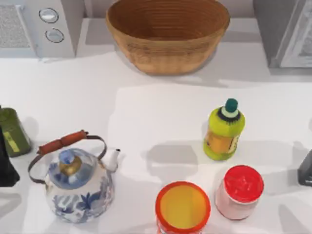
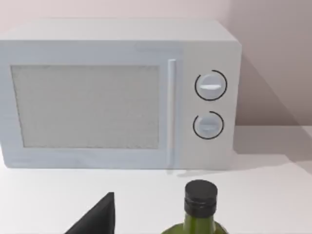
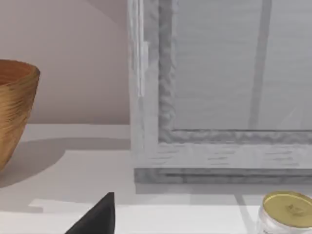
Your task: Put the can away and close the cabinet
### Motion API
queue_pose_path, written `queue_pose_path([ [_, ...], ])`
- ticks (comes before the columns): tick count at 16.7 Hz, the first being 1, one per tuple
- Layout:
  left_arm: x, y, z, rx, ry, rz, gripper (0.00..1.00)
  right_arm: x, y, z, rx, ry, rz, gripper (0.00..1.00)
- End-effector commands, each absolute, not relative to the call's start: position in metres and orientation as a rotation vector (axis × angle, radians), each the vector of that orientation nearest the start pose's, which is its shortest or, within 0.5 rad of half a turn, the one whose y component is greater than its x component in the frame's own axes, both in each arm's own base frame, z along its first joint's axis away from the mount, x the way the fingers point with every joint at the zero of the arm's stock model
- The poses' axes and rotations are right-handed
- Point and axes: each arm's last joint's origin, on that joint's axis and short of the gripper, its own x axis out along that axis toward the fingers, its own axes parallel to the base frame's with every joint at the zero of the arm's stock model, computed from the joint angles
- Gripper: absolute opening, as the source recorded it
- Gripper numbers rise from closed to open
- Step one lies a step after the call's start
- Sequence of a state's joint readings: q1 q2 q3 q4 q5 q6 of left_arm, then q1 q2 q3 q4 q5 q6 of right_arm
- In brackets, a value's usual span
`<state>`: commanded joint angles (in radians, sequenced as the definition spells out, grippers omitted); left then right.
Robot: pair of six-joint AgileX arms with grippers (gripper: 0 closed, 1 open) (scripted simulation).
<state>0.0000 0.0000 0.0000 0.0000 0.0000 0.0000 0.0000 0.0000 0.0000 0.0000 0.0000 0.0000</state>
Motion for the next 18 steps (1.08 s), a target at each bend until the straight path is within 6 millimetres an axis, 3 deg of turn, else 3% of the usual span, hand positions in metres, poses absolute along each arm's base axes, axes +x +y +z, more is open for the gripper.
queue_pose_path([
  [3, 0.106, -0.001, 0.160, 0.000, 0.000, 0.000, 1.00, 0.106, -0.002, 0.163, 0.002, -0.003, -0.006, 1.00],
  [7, 0.106, -0.001, 0.160, 0.000, 0.000, 0.000, 1.00, 0.111, -0.009, 0.195, 0.015, -0.010, -0.069, 1.00],
  [9, 0.106, -0.001, 0.160, 0.000, 0.000, 0.000, 1.00, 0.121, -0.016, 0.215, 0.023, 0.016, -0.112, 1.00],
  [12, 0.106, -0.001, 0.160, 0.000, 0.000, 0.000, 1.00, 0.151, -0.031, 0.232, 0.034, 0.115, -0.166, 1.00],
  [15, 0.106, -0.001, 0.160, 0.000, 0.000, 0.000, 1.00, 0.194, -0.050, 0.226, 0.044, 0.271, -0.182, 1.00],
  [18, 0.106, -0.001, 0.160, 0.000, 0.000, 0.000, 1.00, 0.231, -0.066, 0.196, 0.043, 0.442, -0.152, 1.00],
])
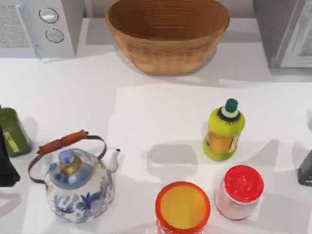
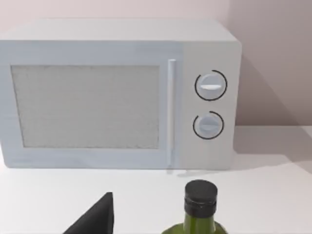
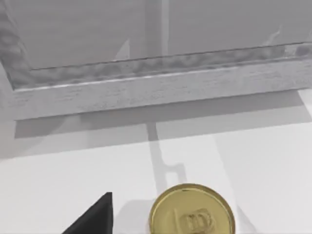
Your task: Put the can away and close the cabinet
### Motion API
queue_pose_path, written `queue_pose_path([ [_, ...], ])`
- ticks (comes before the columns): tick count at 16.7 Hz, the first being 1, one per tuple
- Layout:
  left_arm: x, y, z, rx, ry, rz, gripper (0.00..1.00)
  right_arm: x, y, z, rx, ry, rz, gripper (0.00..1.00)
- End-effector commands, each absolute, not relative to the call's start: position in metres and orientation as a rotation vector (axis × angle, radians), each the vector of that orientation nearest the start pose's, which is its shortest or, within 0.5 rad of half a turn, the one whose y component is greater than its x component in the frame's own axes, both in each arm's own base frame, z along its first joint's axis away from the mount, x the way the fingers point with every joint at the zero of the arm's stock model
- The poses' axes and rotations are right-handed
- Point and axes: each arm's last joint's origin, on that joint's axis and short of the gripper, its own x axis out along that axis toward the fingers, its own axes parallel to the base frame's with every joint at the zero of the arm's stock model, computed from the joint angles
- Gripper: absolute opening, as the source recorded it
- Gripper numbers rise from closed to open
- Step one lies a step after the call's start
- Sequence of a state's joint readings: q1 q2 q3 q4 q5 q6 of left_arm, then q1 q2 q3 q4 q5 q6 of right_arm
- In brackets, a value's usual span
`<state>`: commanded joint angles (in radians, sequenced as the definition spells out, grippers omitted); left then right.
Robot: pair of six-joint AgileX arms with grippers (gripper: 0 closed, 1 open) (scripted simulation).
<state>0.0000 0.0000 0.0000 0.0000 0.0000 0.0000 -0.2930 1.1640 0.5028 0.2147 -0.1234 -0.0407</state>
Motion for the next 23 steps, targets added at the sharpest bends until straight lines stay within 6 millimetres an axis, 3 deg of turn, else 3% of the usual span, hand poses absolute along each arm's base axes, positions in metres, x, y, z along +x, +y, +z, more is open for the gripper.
queue_pose_path([
  [3, 0.106, -0.001, 0.160, 0.000, 0.000, 0.000, 1.00, 0.254, -0.074, 0.161, 0.028, 0.583, -0.089, 1.00],
  [7, 0.106, -0.001, 0.160, 0.000, 0.000, 0.000, 1.00, 0.263, -0.075, 0.130, 0.006, 0.684, -0.017, 1.00],
  [13, 0.106, -0.001, 0.160, 0.000, 0.000, 0.000, 1.00, 0.263, -0.074, 0.127, 0.004, 0.695, -0.009, 1.00],
  [19, 0.106, -0.001, 0.160, 0.000, 0.000, 0.000, 1.00, 0.303, -0.085, 0.115, 0.003, 0.691, -0.009, 1.00],
  [23, 0.106, -0.001, 0.160, 0.000, 0.000, 0.000, 1.00, 0.311, -0.081, 0.097, 0.003, 0.689, -0.010, 1.00],
])
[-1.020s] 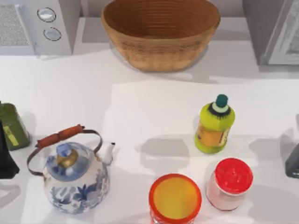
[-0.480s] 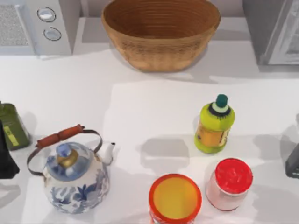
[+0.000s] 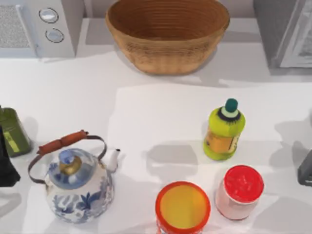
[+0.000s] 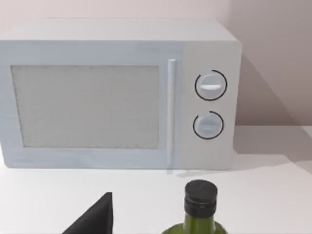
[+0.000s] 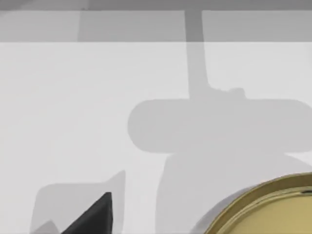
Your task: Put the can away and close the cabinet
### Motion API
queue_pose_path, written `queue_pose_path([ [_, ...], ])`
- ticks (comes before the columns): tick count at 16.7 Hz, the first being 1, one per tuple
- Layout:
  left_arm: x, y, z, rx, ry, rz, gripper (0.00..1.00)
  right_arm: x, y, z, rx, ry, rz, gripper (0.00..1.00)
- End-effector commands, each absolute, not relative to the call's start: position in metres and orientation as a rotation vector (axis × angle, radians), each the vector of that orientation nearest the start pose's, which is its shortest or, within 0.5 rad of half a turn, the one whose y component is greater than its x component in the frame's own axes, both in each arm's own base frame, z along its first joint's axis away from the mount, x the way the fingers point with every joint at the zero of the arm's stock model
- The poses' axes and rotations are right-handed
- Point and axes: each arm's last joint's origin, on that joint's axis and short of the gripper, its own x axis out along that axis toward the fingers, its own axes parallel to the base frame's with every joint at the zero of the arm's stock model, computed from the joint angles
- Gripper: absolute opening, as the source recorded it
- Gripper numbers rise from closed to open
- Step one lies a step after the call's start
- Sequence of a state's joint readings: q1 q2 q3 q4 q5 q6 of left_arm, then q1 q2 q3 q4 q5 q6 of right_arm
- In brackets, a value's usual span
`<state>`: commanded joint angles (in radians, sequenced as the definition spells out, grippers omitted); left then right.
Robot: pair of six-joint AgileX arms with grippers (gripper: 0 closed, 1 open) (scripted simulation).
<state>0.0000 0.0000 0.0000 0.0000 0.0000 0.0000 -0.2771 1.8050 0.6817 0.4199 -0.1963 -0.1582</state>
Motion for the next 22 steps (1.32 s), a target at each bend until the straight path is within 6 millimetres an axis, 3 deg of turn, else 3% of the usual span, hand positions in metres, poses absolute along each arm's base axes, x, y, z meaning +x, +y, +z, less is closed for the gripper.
queue_pose_path([
  [7, 0.1057, -0.0012, 0.1600, 0.000, 0.000, 0.000, 1.00, 0.3089, -0.0754, 0.0883, 0.004, 0.694, -0.009, 1.00],
  [20, 0.1057, -0.0012, 0.1600, 0.000, 0.000, 0.000, 1.00, 0.3089, -0.0754, 0.0883, 0.004, 0.694, -0.009, 0.02],
  [22, 0.1057, -0.0012, 0.1600, 0.000, 0.000, 0.000, 1.00, 0.3089, -0.0754, 0.0883, 0.004, 0.694, -0.009, 0.00],
])
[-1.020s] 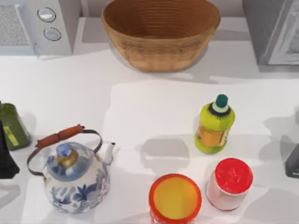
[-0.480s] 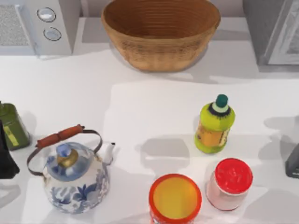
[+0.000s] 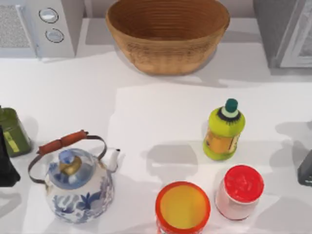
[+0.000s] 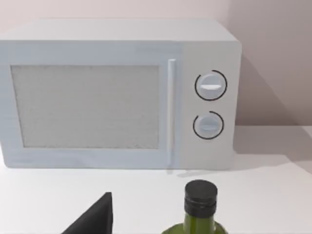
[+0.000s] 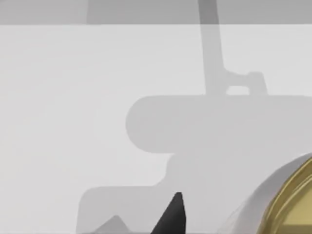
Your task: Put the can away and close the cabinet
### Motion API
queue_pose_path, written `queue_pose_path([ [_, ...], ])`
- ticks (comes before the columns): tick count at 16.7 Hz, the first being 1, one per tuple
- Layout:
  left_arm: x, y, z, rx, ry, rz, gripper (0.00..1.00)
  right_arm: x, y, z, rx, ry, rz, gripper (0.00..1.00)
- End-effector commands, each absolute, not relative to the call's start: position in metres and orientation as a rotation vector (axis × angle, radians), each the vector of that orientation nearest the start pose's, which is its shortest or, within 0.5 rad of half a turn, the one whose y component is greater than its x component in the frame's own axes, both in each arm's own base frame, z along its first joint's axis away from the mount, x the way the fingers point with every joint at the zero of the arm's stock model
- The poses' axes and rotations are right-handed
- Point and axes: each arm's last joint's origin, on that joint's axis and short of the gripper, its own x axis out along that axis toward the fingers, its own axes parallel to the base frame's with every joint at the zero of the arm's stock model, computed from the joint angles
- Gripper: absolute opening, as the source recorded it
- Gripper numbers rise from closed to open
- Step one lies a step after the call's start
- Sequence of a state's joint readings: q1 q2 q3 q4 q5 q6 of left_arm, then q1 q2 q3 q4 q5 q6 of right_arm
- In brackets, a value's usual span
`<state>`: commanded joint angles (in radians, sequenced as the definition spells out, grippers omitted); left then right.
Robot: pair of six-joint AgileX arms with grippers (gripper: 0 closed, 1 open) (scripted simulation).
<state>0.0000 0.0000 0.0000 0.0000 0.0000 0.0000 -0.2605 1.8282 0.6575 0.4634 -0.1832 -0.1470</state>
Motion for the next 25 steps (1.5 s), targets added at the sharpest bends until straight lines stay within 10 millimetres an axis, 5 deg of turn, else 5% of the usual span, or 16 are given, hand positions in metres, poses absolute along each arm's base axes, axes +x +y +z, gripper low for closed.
queue_pose_path([
  [11, 0.106, -0.001, 0.160, 0.000, 0.000, 0.000, 1.00, 0.315, -0.079, 0.101, 0.000, 0.693, -0.021, 0.00],
  [16, 0.106, -0.001, 0.160, 0.000, 0.000, 0.000, 1.00, 0.319, -0.083, 0.145, 0.021, 0.757, -0.027, 0.00],
  [21, 0.106, -0.001, 0.160, 0.000, 0.000, 0.000, 1.00, 0.314, -0.078, 0.221, 0.009, 0.710, -0.014, 0.00],
  [25, 0.106, -0.001, 0.160, 0.000, 0.000, 0.000, 1.00, 0.309, -0.076, 0.239, 0.005, 0.693, -0.012, 0.00],
])
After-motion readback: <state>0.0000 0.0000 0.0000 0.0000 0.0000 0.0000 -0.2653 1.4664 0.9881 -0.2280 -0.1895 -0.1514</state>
